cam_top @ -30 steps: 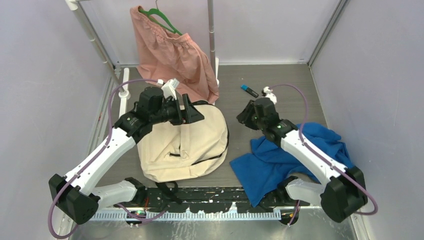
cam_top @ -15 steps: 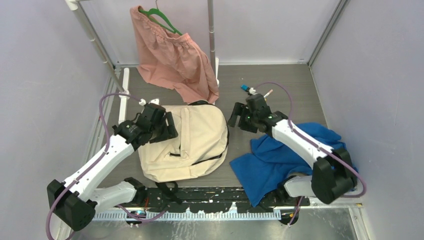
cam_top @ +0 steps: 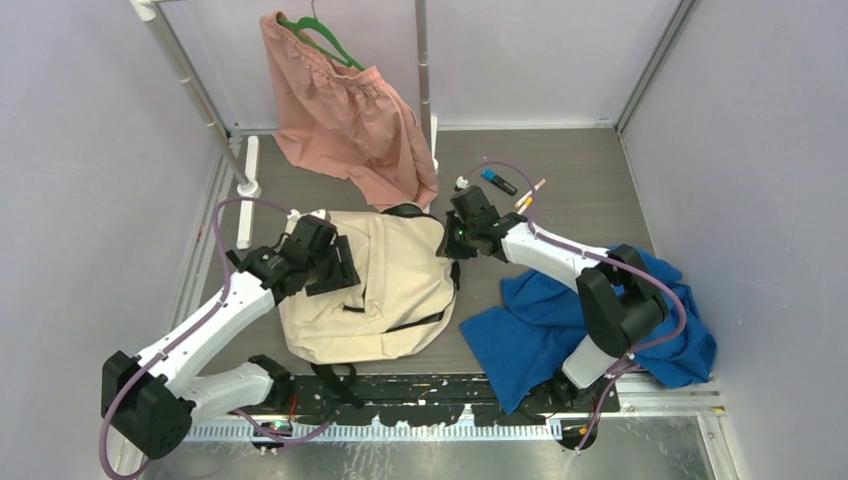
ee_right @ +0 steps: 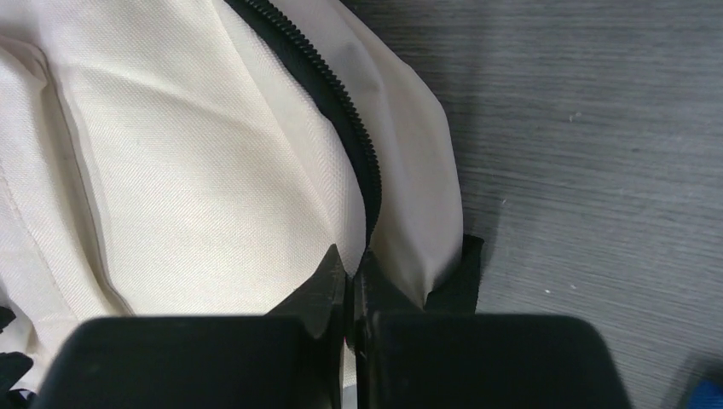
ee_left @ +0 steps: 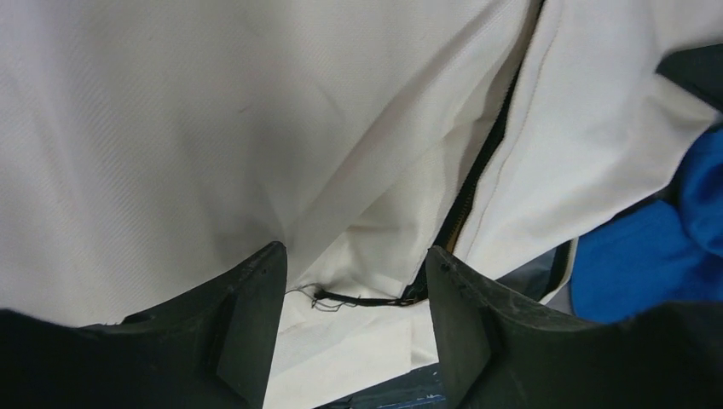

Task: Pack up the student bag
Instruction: Adjust the student bag at the center of the board.

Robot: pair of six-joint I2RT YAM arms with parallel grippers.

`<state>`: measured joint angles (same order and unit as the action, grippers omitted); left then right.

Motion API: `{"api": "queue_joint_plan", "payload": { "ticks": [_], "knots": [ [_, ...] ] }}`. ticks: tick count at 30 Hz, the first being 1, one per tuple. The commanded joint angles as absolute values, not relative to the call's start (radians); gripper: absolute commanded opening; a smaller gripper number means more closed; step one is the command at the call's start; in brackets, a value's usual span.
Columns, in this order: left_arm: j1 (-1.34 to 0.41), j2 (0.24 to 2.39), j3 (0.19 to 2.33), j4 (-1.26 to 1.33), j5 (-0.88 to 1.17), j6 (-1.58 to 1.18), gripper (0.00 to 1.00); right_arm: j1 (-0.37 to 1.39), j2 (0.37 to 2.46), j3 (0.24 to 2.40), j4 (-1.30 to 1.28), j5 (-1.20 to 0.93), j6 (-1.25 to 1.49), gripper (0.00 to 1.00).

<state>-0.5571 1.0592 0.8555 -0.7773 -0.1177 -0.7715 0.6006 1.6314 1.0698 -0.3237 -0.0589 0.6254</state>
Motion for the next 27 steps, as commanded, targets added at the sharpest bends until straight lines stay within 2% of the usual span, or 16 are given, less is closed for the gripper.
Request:
{"api": "queue_joint_plan", "payload": {
  "ticks": [1,5,7,8,10,12,14,17,21,23,24,27],
  "knots": [
    [-0.56,1.071,0.856,-0.651,-0.009,-0.724,0.61,0.618,1.567,0.954,-0.254,-0.021,0.706,0.01],
    [-0.575,1.107,0.849,-0.61,0.058,-0.72,0.59,0.692,1.549,0.9,-0.255,-0.012,0.743,0.01],
    [-0.59,1.123,0.857,-0.607,0.064,-0.709,0.59,0.7,1.528,0.896,-0.281,-0.003,0.739,0.05],
    [-0.598,1.128,0.864,-0.61,0.066,-0.701,0.59,0.698,1.513,0.9,-0.305,0.051,0.732,0.13],
    [-0.614,1.132,0.878,-0.612,0.064,-0.687,0.59,0.697,1.465,0.922,-0.376,0.143,0.701,0.41],
    [-0.625,1.136,0.89,-0.61,0.061,-0.677,0.59,0.687,1.414,0.942,-0.42,0.21,0.676,0.6],
    [-0.634,1.144,0.903,-0.605,0.059,-0.671,0.59,0.662,1.362,0.963,-0.452,0.241,0.663,0.66],
    [-0.654,1.165,0.928,-0.596,0.067,-0.654,0.59,0.641,1.279,0.985,-0.474,0.263,0.67,0.66],
    [-0.657,1.132,0.947,-0.601,0.058,-0.66,0.59,0.644,1.168,0.96,-0.355,0.163,0.728,0.46],
    [-0.651,1.094,0.959,-0.629,0.039,-0.66,0.6,0.675,1.185,0.963,-0.299,0.102,0.762,0.39],
    [-0.64,1.077,0.97,-0.646,0.04,-0.653,0.6,0.709,1.205,0.979,-0.29,0.114,0.776,0.31],
    [-0.603,1.032,1.022,-0.75,-0.013,-0.64,0.6,0.832,1.294,1.032,-0.223,0.122,0.775,0.28]
  ]
}}
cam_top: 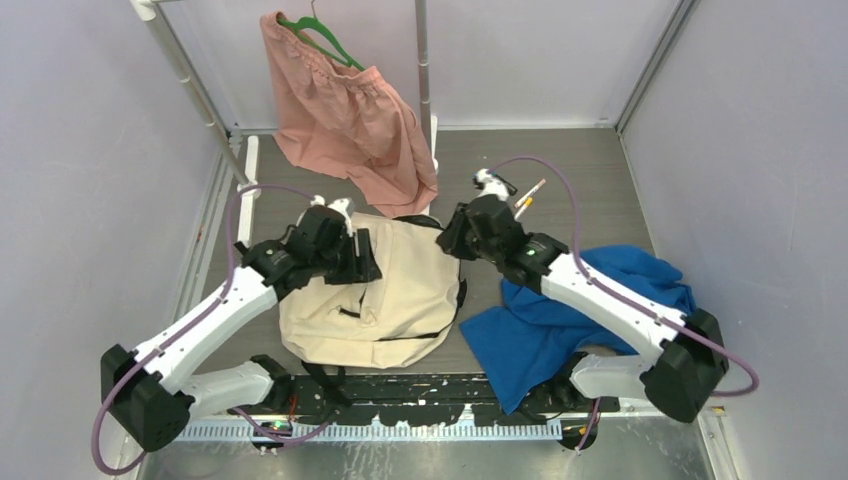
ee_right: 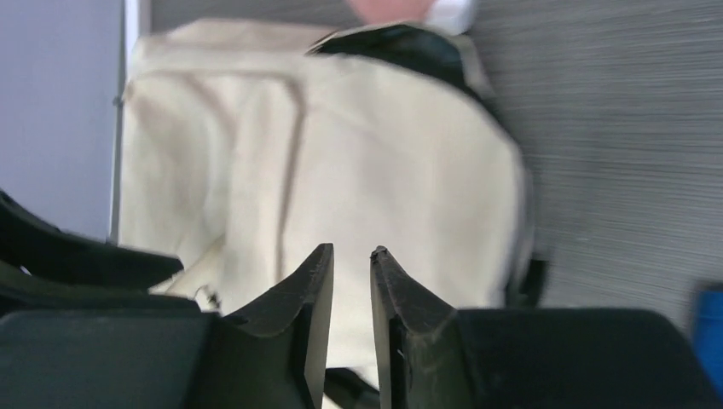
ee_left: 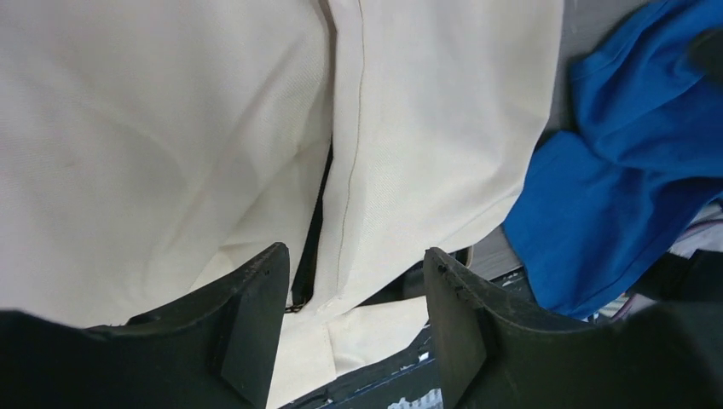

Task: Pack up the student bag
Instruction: Adjust the student bag at the center of the board.

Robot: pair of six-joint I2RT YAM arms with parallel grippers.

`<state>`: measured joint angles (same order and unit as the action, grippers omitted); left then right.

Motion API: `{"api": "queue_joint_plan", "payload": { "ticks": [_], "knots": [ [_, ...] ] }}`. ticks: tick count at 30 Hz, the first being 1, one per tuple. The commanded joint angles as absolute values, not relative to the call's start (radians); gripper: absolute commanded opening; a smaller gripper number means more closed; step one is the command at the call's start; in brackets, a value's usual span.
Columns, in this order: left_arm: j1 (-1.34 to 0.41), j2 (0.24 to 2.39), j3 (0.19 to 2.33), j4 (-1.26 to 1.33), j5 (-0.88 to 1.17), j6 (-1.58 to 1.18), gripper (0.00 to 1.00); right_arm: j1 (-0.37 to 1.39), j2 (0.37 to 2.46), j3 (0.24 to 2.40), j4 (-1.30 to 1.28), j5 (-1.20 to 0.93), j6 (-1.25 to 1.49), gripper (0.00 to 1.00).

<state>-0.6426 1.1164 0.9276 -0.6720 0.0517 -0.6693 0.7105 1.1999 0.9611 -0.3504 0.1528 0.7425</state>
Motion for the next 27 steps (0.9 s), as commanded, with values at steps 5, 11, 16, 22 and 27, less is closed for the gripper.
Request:
{"api": "queue_joint_plan", "payload": {
  "ticks": [5,11,16,22,27],
  "knots": [
    [-0.525,0.932,1.073,-0.906,-0.193,-0.661,0.6,0.965,1.538,1.228,-0.23,0.085,0.748,0.28],
    [-0.488,0.862,1.026,-0.93,-0.182,-0.697,0.59,1.003,1.745,1.417,-0.325,0.106,0.753,0.21],
    [-0.488,0.844,0.987,-0.896,-0.139,-0.71,0.59,1.004,1.846,1.524,-0.532,0.25,0.758,0.08],
    [-0.489,0.871,0.972,-0.83,-0.006,-0.649,0.58,1.003,1.76,1.383,-0.516,0.323,0.782,0.08],
    [-0.491,0.922,0.964,-0.804,0.068,-0.635,0.58,1.002,1.734,1.301,-0.478,0.321,0.808,0.07]
  ]
}}
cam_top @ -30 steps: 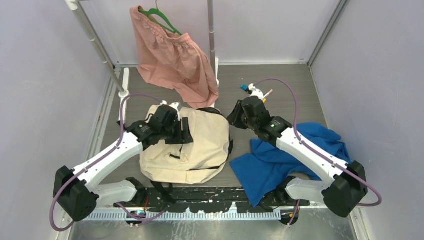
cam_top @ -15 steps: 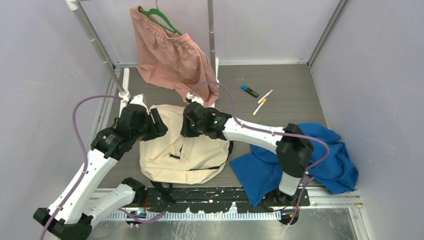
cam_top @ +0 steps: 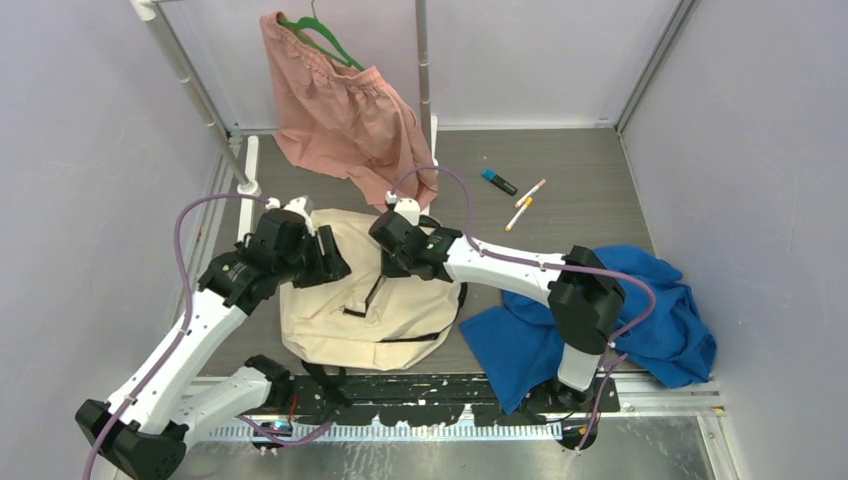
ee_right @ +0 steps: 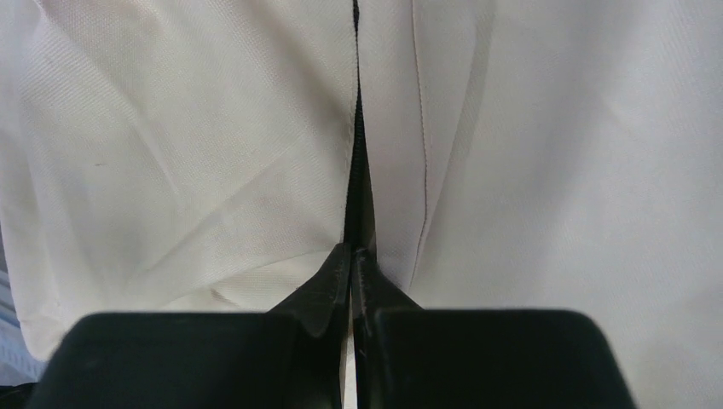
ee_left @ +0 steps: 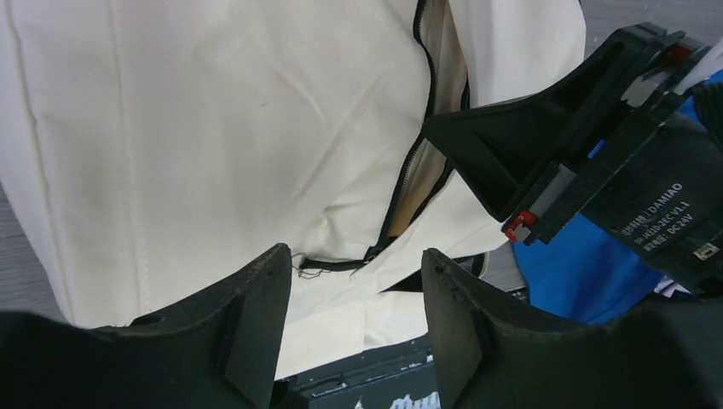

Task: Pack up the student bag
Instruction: Adjust the student bag at the center of the board.

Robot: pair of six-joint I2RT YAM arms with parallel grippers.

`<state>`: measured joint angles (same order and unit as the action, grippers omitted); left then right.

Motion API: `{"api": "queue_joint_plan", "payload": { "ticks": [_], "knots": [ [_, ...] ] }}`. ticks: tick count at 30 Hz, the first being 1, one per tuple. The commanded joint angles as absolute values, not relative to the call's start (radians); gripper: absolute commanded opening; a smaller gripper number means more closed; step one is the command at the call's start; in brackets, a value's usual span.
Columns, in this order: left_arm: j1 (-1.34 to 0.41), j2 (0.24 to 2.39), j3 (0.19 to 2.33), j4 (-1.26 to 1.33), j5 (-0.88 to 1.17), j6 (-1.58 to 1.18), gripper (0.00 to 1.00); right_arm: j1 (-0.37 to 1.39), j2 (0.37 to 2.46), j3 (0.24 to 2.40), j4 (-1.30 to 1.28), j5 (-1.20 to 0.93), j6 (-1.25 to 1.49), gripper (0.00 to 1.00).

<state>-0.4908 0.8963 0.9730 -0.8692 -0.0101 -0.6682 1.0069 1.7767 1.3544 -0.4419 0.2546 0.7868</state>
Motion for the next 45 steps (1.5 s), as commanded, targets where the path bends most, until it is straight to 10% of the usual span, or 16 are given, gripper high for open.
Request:
{"api": "queue_joint_plan", "payload": {
  "ticks": [1,35,45],
  "knots": [
    [-0.491,0.928,0.962,-0.802,0.067,-0.631,0.58,1.003,1.724,1.28,-0.473,0.321,0.813,0.07],
    [-0.897,1.407,1.061,-0.781,-0.547,-0.709,0.52,0.961,1.632,1.069,-0.276,0.158,0.864,0.09],
    [-0.896,1.352,1.078,-0.838,-0.624,-0.694,0.0,0.945,1.604,1.054,-0.272,0.148,0.857,0.09]
  ]
}}
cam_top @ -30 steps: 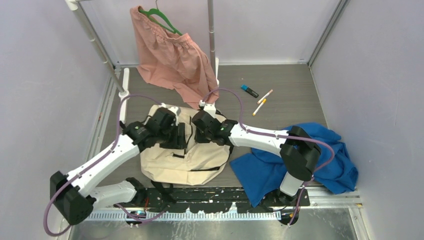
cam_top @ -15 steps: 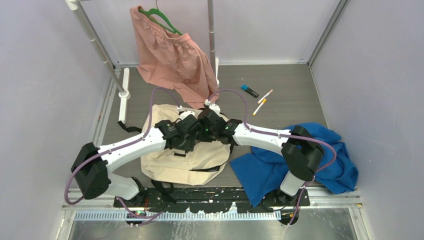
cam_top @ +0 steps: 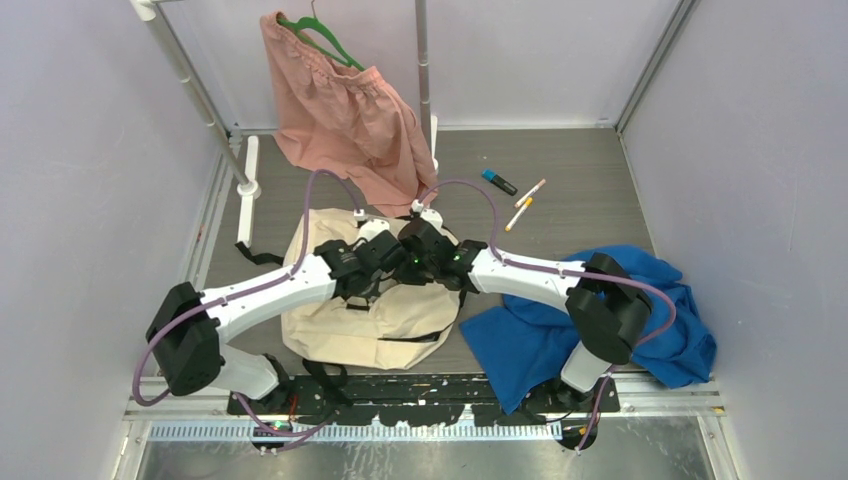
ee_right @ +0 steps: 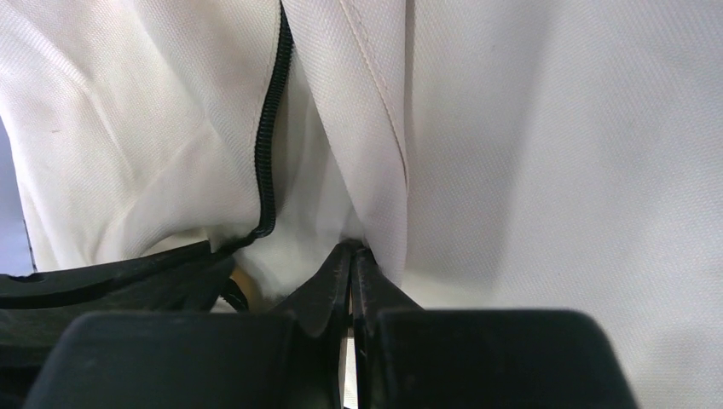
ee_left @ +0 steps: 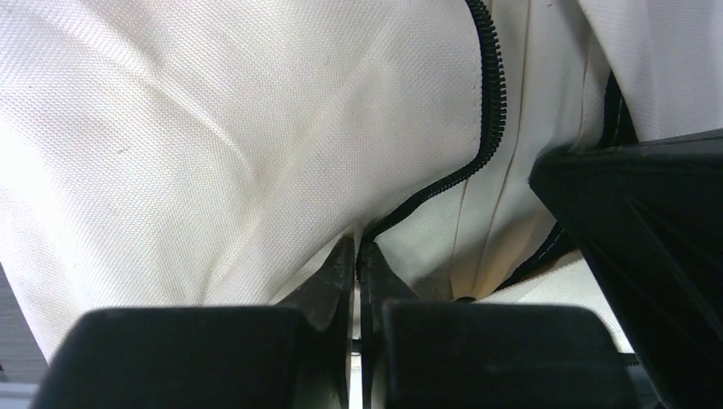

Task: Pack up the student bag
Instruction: Adjust the student bag at the center of the board.

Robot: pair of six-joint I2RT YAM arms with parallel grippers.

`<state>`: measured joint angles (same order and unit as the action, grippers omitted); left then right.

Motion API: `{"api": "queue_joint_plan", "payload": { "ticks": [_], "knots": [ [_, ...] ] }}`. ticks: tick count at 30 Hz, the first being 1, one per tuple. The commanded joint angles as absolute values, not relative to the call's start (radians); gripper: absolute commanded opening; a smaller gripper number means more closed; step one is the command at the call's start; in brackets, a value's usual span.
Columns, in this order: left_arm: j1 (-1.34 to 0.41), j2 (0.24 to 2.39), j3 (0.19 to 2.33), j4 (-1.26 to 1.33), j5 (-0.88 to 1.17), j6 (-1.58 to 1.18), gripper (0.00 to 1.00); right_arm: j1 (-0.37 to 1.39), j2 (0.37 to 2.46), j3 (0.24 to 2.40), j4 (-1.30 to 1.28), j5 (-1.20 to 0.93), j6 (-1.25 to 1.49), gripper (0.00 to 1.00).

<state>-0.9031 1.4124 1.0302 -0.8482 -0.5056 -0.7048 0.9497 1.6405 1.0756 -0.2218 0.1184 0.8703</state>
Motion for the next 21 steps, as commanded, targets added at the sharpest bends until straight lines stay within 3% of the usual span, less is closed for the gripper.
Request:
{"api": "queue_joint_plan", "payload": {
  "ticks": [1,13,20,21],
  "knots": [
    [-0.895,1.333,1.076,-0.834,-0.616,-0.689,0.0,0.943,1.6,1.055,-0.273,0.143,0.855,0.09],
    [-0.831,0.963,0.929,-0.584,-0.422,-0.678,0.0,0.935,1.485,1.065,-0.238,0.141,0.766,0.21],
    [-0.819,0.981,0.937,-0.614,-0.376,-0.68,0.0,0.746,1.373,1.01,-0.296,0.234,0.727,0.45],
    [-0.82,0.983,0.936,-0.607,-0.37,-0.68,0.0,0.701,1.358,1.003,-0.313,0.248,0.72,0.52]
  ]
}}
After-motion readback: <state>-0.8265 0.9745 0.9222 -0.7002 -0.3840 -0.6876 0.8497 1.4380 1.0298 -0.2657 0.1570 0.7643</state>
